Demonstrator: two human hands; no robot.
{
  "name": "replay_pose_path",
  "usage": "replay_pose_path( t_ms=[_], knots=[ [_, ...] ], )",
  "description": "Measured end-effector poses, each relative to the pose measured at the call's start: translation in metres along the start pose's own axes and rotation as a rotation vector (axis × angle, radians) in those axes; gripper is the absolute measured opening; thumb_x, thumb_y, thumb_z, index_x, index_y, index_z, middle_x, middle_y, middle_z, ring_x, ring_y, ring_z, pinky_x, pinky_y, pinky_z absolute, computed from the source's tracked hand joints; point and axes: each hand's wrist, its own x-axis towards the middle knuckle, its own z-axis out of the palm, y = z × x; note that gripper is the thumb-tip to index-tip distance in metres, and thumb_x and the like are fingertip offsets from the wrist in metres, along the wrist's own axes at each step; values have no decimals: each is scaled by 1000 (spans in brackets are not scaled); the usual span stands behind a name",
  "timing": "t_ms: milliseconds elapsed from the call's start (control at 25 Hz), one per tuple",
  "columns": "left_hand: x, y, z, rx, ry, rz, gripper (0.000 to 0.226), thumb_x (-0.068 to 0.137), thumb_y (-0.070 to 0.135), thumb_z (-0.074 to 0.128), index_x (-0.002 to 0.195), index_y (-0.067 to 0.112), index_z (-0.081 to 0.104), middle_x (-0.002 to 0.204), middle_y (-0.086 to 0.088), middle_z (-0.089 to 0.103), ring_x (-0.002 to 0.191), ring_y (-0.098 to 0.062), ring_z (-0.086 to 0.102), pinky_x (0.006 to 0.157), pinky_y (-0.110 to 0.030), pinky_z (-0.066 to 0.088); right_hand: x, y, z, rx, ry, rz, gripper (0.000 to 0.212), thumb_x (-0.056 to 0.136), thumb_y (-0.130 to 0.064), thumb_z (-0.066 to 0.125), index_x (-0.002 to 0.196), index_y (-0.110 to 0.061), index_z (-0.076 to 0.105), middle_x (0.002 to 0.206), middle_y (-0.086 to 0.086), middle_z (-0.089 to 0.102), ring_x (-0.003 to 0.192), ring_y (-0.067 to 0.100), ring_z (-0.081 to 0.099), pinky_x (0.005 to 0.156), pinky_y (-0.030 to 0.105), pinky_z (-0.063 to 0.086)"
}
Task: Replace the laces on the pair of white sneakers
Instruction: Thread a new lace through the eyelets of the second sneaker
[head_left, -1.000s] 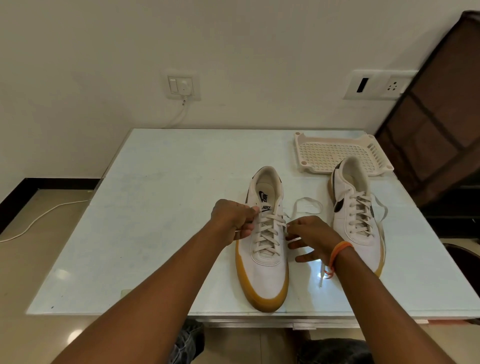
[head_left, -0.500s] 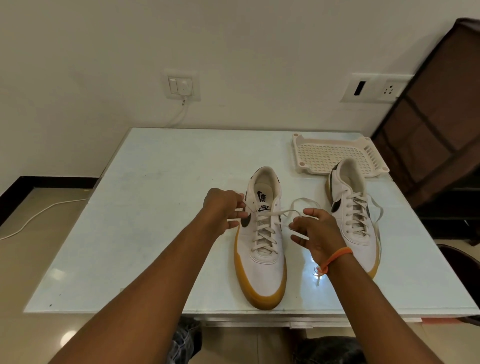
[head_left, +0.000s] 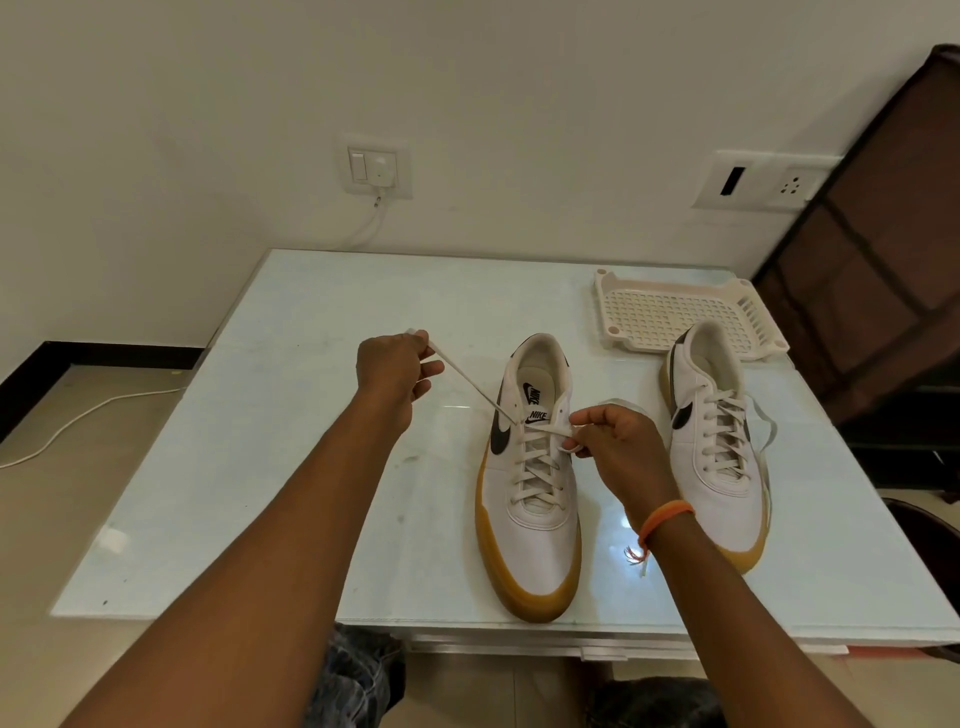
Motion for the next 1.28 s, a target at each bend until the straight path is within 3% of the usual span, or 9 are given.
replay_pose_path(
  t_ms=[200,400,480,560,640,720,880,1040,1280],
  knots=[
    [4,-8,0,34,-23,-39,16,99,20,53,97,8,63,89,-3,65,73,-13,65,62,-25,50,-3,-3,5,-118,68,-247,21,88,3,56,90,-15,68,82,-5,68,70,-8,61,62,5,45],
    [13,-17,-5,-122,-47,-244,16,102,16,46,91,13,56,80,-1,59,68,-11,62,56,-25,45,2,2,4,82,39,-74,18,89,3,58,93,-12,68,84,3,71,73,8,65,66,15,50],
    [11,-22,-3,-29,-41,-281,13,102,20,47,102,10,56,85,-4,61,71,-15,63,53,-26,47,1,3,4,22,55,-83,16,89,0,61,93,-15,66,84,1,69,75,11,65,66,16,52],
    [-1,-29,0,191,-95,-318,25,100,30,51,109,7,54,91,-7,61,69,-18,64,45,-23,47,0,4,4,-58,51,-110,18,85,-2,68,94,-18,65,87,-1,66,77,9,64,65,13,52],
    [-16,-35,6,426,-214,-291,37,96,40,57,103,4,59,86,-8,61,62,-18,64,38,-17,42,1,4,1,-29,35,-82,24,79,-1,74,94,-17,65,89,0,67,79,11,65,70,18,54],
    [-29,-39,18,481,-282,-233,38,91,42,64,91,4,63,77,-7,62,55,-18,62,37,-15,41,1,4,-4,21,24,-61,30,75,-1,79,97,-14,66,90,3,68,80,14,67,72,22,55],
    [-37,-43,39,396,-288,-197,36,89,35,70,82,1,63,69,-11,61,49,-18,57,40,-22,50,-3,-3,-10,168,-33,-45,35,71,2,81,99,-13,65,94,9,69,82,18,69,77,29,58],
    [-32,-47,38,390,-325,-274,27,88,24,71,85,-3,66,71,-12,64,51,-20,63,42,-27,54,-3,-7,-10,209,-78,-88,34,72,5,79,98,-13,65,93,8,69,80,16,69,69,22,57],
    [-33,-39,42,301,-322,-346,7,91,3,64,86,-2,65,78,-13,62,66,-22,62,66,-36,59,0,-3,-5,141,-122,-135,33,76,8,75,99,-13,66,93,7,69,80,15,69,74,25,58]
  ],
)
